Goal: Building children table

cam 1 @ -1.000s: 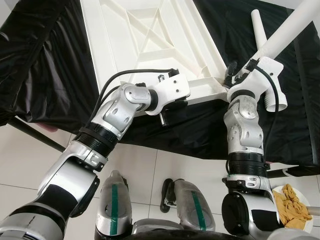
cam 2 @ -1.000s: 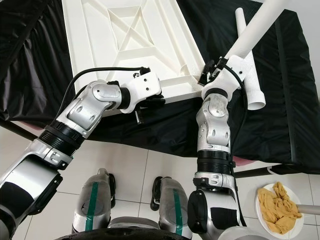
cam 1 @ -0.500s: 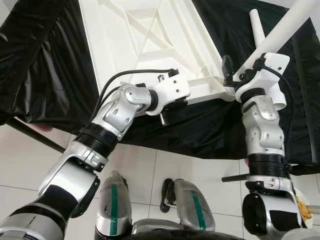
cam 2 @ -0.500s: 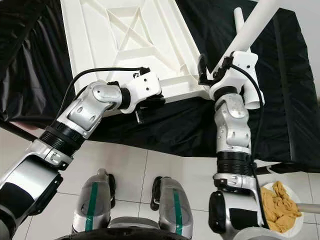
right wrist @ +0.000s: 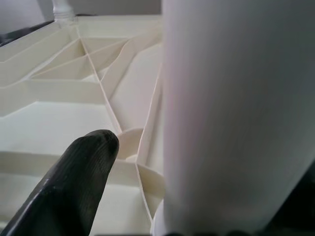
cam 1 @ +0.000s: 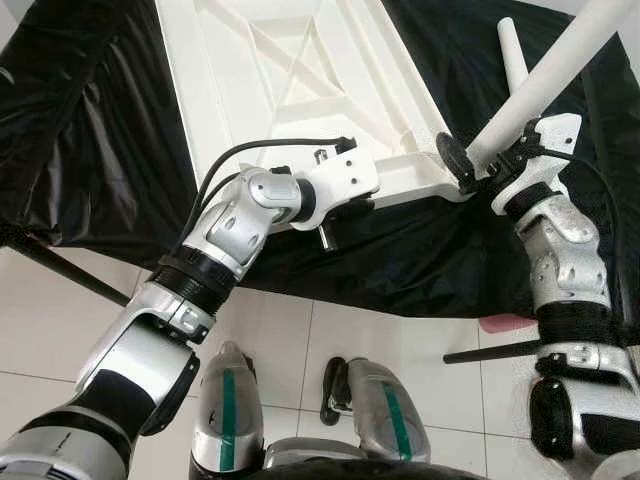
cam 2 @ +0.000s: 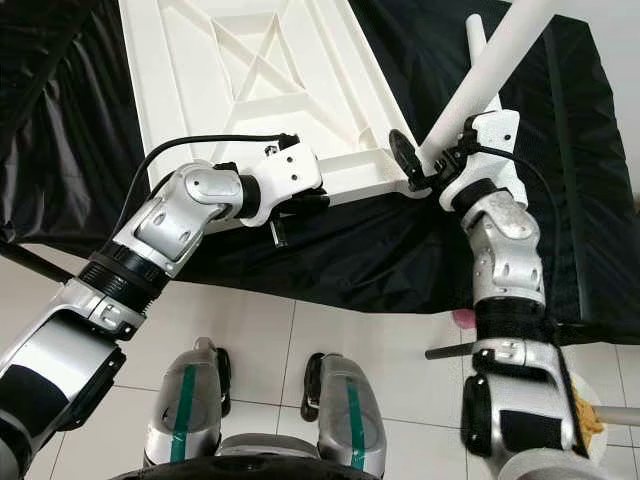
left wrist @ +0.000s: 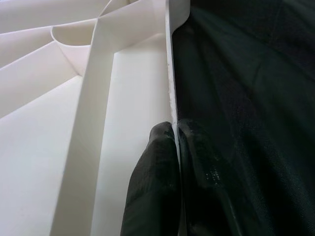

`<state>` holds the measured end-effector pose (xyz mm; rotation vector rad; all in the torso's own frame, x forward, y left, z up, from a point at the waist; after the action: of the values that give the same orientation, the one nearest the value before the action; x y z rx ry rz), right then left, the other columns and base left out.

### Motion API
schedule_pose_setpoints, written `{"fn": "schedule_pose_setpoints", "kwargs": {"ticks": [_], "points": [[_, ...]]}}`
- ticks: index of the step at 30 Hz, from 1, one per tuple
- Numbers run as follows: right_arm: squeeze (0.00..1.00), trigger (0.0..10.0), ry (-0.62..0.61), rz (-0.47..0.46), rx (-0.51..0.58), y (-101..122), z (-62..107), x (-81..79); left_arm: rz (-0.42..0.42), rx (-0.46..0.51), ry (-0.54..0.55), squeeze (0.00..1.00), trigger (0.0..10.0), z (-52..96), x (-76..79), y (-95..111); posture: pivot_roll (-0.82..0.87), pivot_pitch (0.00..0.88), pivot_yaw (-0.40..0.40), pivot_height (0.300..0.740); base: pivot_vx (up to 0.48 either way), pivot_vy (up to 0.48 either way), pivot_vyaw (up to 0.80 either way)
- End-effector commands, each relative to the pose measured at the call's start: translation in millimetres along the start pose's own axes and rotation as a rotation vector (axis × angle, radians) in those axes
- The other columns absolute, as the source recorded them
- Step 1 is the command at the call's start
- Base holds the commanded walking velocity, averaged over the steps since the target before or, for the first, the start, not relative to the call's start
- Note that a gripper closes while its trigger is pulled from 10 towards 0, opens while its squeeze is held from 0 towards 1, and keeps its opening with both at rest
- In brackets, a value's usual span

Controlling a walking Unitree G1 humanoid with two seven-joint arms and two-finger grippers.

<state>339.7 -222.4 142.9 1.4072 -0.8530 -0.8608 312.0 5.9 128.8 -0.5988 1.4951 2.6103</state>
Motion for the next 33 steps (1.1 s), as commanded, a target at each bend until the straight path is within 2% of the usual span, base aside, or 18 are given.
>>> {"fn": "schedule_pose_setpoints", "kwargs": {"ticks": [1, 7, 15, 22, 23, 26, 27, 33], "points": [[0.0, 10.0, 0.02, -0.009, -0.014, -5.6, 2.0, 3.9, -0.02, 0.012, -0.017, 0.0, 10.0, -2.5, 1.2, 5.7, 0.09, 0.019, -0.065, 0.74, 0.0, 0.0, 0.0], [0.0, 10.0, 0.027, -0.025, -0.031, -7.7, 1.5, 16.3, -0.022, 0.009, -0.023, 0.0, 10.0, -1.7, 1.8, 4.9, 0.1, 0.015, -0.056, 0.74, 0.0, 0.0, 0.0], [0.0, 10.0, 0.036, -0.05, -0.034, -10.2, -1.5, 19.6, -0.025, 0.006, -0.028, 0.0, 10.0, -1.2, 2.1, 4.9, 0.1, 0.01, -0.052, 0.74, 0.0, 0.0, 0.0], [0.0, 10.0, -0.013, -0.064, -0.01, -8.9, -11.0, 26.1, -0.032, 0.006, -0.032, 0.0, 10.0, -1.6, 2.1, 5.9, 0.11, 0.001, -0.051, 0.74, 0.0, 0.0, 0.0], [0.0, 6.0, -0.01, -0.069, -0.017, -10.6, -12.1, 25.3, -0.033, 0.005, -0.032, 0.0, 10.0, -1.5, 2.0, 5.7, 0.11, 0.0, -0.051, 0.74, 0.0, 0.0, 0.0], [0.0, 6.0, -0.008, -0.073, -0.022, -11.8, -13.0, 24.8, -0.033, 0.005, -0.033, 0.0, 10.0, -1.4, 1.9, 5.6, 0.11, 0.0, -0.051, 0.74, 0.0, 0.0, 0.0], [0.0, 0.0, -0.023, -0.074, -0.025, -12.7, -13.6, 25.8, -0.033, 0.004, -0.032, 0.0, 10.0, -1.3, 1.7, 5.5, 0.11, 0.001, -0.052, 0.74, 0.0, 0.0, 0.0], [0.0, 0.0, -0.003, -0.074, -0.042, -17.6, -13.2, 23.8, -0.033, 0.003, -0.028, 0.0, 10.0, -0.5, 0.8, 5.3, 0.11, 0.005, -0.053, 0.74, 0.0, 0.0, 0.0]]}}
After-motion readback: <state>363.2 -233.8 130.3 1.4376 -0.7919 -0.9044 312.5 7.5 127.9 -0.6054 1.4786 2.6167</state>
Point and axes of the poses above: a point about 5 cm out from each wrist's last joint towards the gripper, its own z axis pointing back from the gripper into the wrist, its own y axis along the axis of the wrist's last joint, x = y × z, the point moved 2 cm from there along -z, pointing out of the wrist towards the gripper, and after that the axes turned 5 degrees about -z, right-handed, at the moved point
